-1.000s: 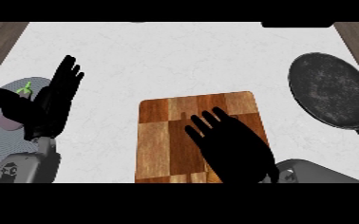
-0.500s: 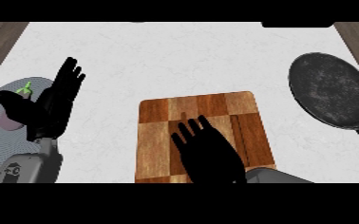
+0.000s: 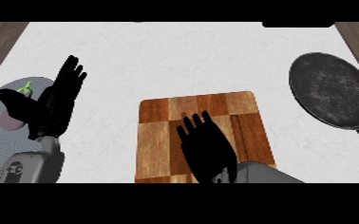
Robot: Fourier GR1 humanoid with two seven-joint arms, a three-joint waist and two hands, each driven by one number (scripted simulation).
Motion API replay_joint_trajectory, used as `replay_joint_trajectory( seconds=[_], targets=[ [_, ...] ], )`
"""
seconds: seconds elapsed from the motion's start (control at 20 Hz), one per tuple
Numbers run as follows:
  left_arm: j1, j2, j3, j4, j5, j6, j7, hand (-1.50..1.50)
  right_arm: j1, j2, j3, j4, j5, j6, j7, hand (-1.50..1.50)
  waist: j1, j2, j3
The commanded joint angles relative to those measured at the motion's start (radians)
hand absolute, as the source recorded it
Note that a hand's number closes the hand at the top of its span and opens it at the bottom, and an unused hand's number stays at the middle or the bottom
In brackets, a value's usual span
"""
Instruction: Pick the croissant from the cutting board and place it in the pan
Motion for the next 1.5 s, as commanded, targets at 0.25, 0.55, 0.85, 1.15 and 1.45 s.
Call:
replay_joint_trajectory(
  seconds=[0.25,0.55,0.85,1.15,1.45],
  targets=[
    [0.014,0.000,0.034,-0.011,-0.006,-0.026,0.009,0.00,0.036,-0.027,-0.089,0.064,0.131,0.061,-0.118,-1.50,-0.001,0.001,0.000],
    [0.014,-0.011,0.035,-0.014,-0.015,-0.054,0.002,0.00,0.054,0.053,-0.074,0.207,0.251,-0.050,-0.246,-1.50,0.003,0.002,0.000],
    [-0.074,-0.064,0.014,0.016,-0.064,0.013,0.048,0.00,0.118,0.112,-0.058,0.281,0.336,-0.077,-0.266,-1.50,-0.002,0.001,0.000],
    [0.003,-0.024,0.039,-0.104,-0.038,-0.031,0.103,0.00,0.149,0.033,-0.032,0.287,0.397,-0.172,-0.453,1.50,0.004,0.000,0.001],
    [-0.008,-0.054,0.040,-0.046,-0.053,-0.030,0.056,0.00,0.176,0.084,-0.047,0.337,0.454,-0.233,-0.510,1.50,0.001,0.000,0.001]
  ],
)
